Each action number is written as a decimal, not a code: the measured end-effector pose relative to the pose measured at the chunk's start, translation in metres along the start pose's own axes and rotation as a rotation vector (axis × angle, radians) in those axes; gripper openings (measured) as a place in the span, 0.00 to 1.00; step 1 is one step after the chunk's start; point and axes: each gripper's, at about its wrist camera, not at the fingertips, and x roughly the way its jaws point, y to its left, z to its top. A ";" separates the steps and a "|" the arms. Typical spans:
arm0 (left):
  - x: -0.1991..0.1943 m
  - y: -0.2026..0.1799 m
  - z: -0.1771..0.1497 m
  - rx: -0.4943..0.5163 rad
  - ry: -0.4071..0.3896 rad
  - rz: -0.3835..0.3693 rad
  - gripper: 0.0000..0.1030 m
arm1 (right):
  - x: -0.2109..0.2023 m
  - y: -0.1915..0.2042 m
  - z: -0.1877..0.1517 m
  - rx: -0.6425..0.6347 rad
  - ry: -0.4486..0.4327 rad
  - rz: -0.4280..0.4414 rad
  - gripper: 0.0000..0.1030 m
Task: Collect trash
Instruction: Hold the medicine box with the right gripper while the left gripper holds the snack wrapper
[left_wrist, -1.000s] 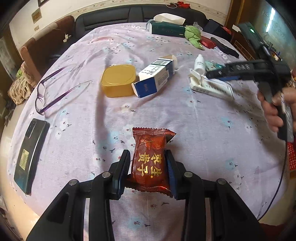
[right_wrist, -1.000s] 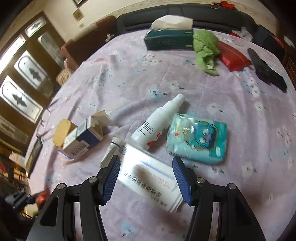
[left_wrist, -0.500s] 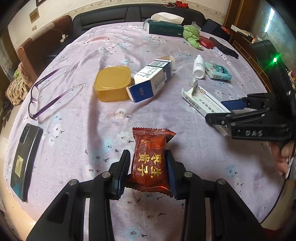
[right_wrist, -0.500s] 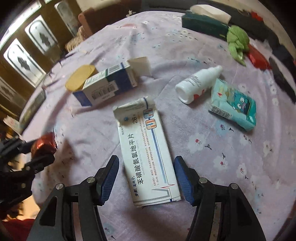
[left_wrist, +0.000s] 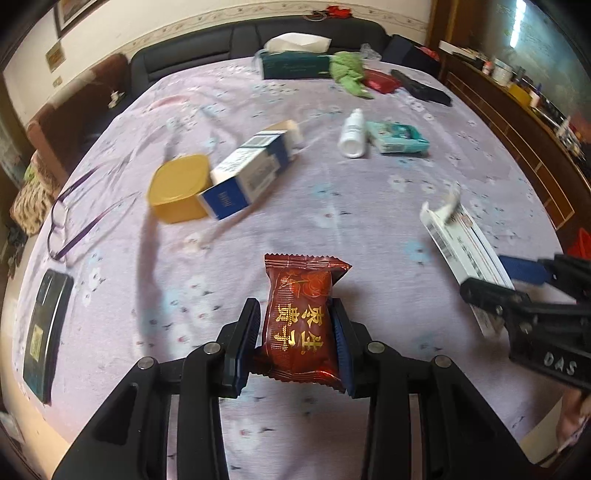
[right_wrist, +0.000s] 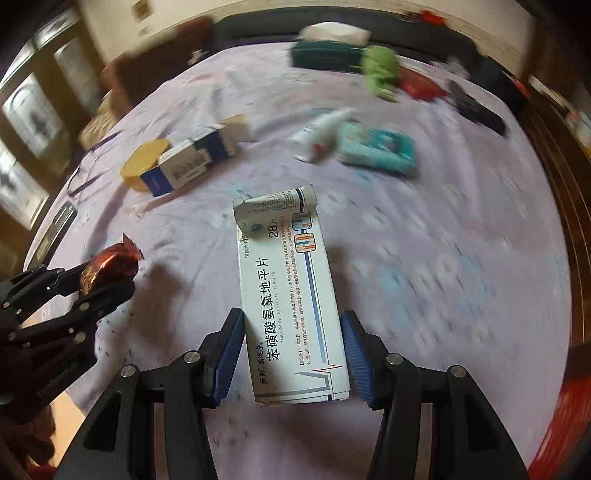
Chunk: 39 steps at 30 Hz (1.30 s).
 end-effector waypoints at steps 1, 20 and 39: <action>-0.001 -0.005 0.001 0.012 -0.004 -0.002 0.35 | -0.004 -0.004 -0.005 0.021 -0.005 0.002 0.56; -0.027 -0.091 0.020 0.205 -0.087 -0.060 0.35 | -0.062 -0.076 -0.059 0.276 -0.092 -0.070 0.56; -0.036 -0.119 0.026 0.251 -0.128 -0.057 0.35 | -0.084 -0.096 -0.064 0.286 -0.134 -0.090 0.56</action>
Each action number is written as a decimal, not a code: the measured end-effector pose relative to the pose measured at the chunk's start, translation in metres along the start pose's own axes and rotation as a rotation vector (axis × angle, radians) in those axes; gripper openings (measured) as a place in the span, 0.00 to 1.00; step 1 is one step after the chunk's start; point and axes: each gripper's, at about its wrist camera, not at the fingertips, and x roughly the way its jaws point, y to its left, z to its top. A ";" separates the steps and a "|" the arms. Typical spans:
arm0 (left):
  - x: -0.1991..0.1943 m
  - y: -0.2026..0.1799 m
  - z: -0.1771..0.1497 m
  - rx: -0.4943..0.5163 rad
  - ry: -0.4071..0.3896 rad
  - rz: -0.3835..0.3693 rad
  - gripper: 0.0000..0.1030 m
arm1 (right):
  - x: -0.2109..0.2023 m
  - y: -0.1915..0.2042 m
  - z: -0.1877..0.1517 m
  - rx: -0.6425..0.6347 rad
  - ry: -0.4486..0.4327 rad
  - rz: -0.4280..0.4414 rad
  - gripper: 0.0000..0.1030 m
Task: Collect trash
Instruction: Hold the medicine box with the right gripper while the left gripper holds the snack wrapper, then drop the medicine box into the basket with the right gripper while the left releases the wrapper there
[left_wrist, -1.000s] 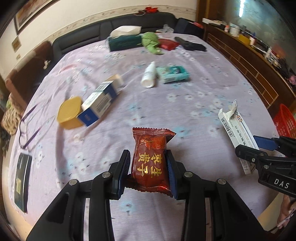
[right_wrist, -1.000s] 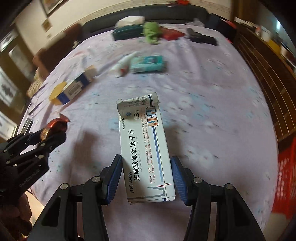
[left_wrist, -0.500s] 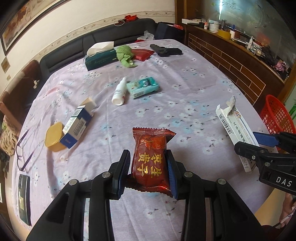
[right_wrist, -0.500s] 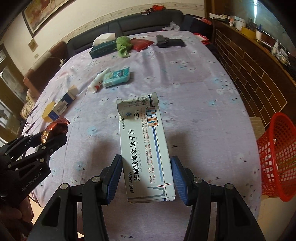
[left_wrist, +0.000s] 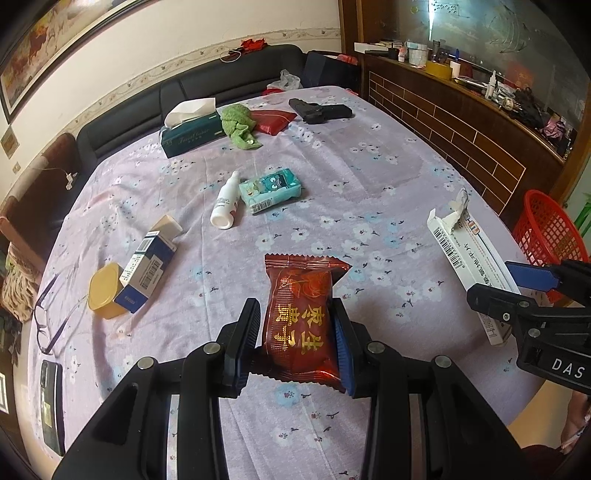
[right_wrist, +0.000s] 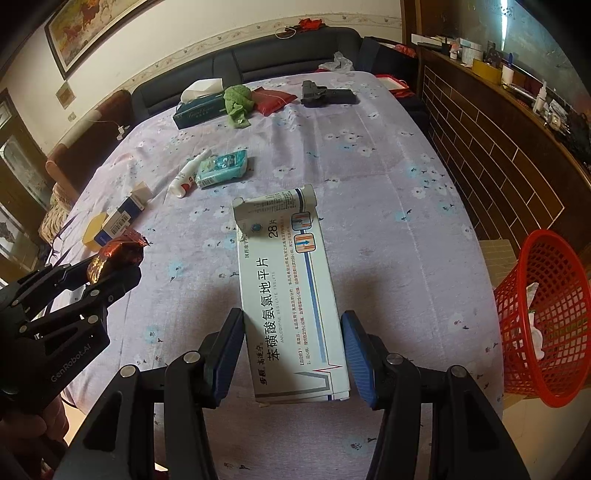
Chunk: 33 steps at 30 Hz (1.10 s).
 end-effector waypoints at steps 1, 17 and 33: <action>0.000 -0.001 0.000 0.002 -0.001 0.001 0.35 | -0.001 -0.001 0.000 0.000 -0.002 0.000 0.56; 0.000 -0.012 0.002 0.025 0.006 0.008 0.35 | -0.003 -0.008 -0.002 0.010 -0.007 0.002 0.56; 0.001 -0.035 0.009 0.067 0.007 -0.035 0.35 | -0.012 -0.031 -0.008 0.062 -0.006 0.001 0.56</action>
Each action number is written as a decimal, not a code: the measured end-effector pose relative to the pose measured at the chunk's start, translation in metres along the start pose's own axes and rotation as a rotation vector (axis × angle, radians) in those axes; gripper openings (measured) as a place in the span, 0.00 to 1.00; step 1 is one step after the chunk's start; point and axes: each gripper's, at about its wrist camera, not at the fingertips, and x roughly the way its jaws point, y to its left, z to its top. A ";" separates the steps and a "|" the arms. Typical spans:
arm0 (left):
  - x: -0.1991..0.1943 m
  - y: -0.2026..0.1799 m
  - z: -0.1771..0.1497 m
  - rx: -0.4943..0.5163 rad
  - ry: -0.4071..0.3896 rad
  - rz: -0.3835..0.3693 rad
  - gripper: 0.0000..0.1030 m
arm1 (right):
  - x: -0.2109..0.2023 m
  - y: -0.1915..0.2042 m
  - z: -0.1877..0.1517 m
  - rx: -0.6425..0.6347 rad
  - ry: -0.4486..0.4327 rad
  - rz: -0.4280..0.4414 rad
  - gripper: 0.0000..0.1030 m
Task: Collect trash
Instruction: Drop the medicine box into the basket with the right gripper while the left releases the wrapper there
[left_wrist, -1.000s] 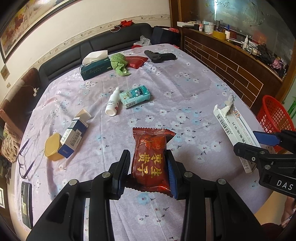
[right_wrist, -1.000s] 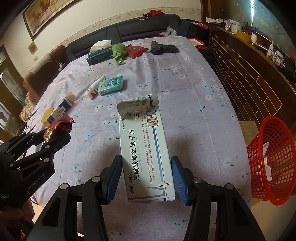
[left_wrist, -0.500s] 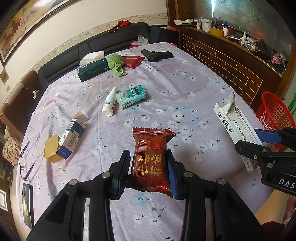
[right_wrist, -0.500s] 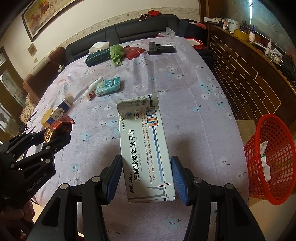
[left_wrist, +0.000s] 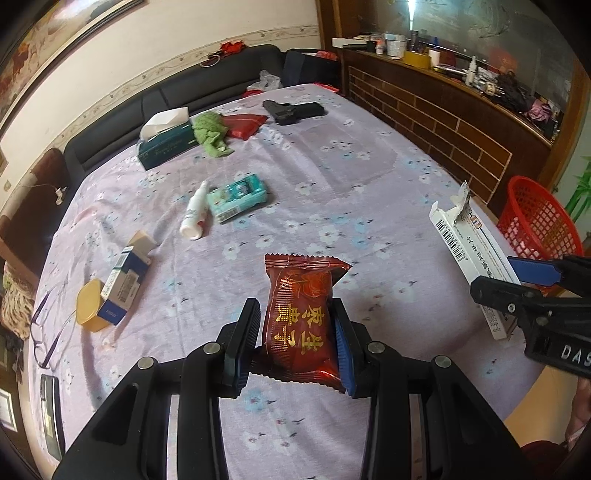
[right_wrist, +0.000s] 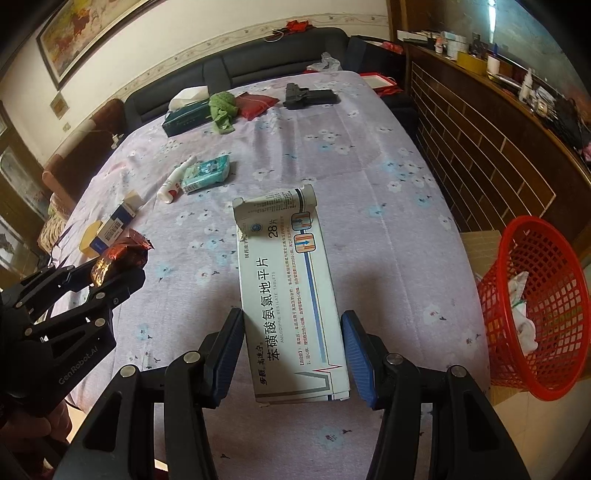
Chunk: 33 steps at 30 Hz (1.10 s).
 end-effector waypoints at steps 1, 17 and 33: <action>0.000 -0.004 0.002 0.006 -0.002 -0.009 0.35 | -0.002 -0.006 0.000 0.020 0.000 0.001 0.56; -0.008 -0.129 0.043 0.225 -0.046 -0.219 0.35 | -0.058 -0.138 -0.028 0.324 -0.072 -0.107 0.56; 0.004 -0.274 0.099 0.339 -0.029 -0.412 0.36 | -0.112 -0.262 -0.036 0.530 -0.152 -0.187 0.56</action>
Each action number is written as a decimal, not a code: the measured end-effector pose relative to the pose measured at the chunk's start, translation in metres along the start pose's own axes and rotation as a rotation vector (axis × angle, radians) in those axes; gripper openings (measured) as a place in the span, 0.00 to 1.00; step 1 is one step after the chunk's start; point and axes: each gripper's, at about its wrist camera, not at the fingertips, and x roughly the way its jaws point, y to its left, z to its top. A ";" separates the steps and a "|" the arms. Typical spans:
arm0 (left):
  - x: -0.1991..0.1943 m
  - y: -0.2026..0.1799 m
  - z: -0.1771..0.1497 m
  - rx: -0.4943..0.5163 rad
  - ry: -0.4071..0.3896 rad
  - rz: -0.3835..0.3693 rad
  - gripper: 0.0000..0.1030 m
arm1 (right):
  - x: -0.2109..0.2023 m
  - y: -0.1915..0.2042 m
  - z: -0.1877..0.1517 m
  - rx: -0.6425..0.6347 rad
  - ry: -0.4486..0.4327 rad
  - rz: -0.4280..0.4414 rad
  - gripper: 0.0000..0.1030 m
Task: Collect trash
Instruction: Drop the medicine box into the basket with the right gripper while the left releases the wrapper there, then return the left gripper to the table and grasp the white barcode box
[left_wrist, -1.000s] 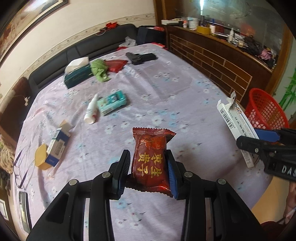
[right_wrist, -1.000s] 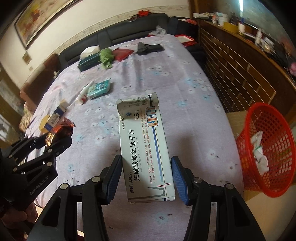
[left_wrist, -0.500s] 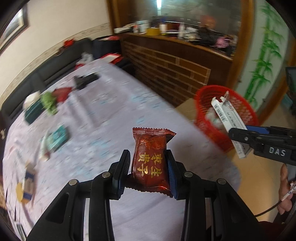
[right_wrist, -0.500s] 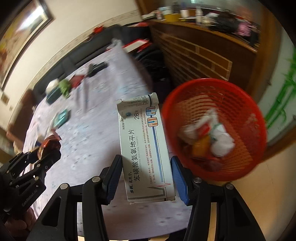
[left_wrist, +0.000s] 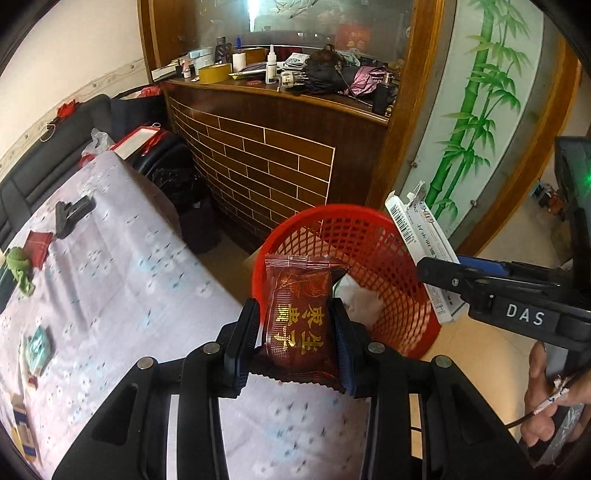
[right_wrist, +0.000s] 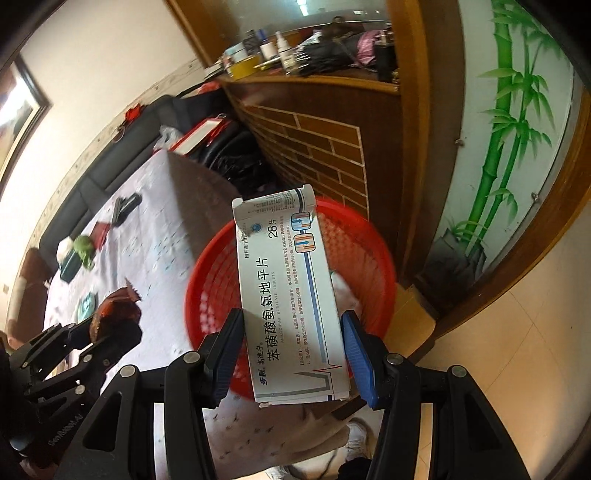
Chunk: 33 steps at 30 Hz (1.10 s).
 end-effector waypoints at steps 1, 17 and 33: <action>0.004 -0.002 0.003 0.000 0.001 0.001 0.36 | 0.001 -0.002 0.004 0.004 -0.003 -0.001 0.56; -0.008 0.006 0.001 -0.004 -0.027 0.063 0.60 | 0.014 -0.015 0.025 0.055 -0.003 0.026 0.62; -0.062 0.077 -0.062 -0.105 -0.045 0.189 0.63 | 0.008 0.057 -0.010 -0.030 0.013 0.042 0.62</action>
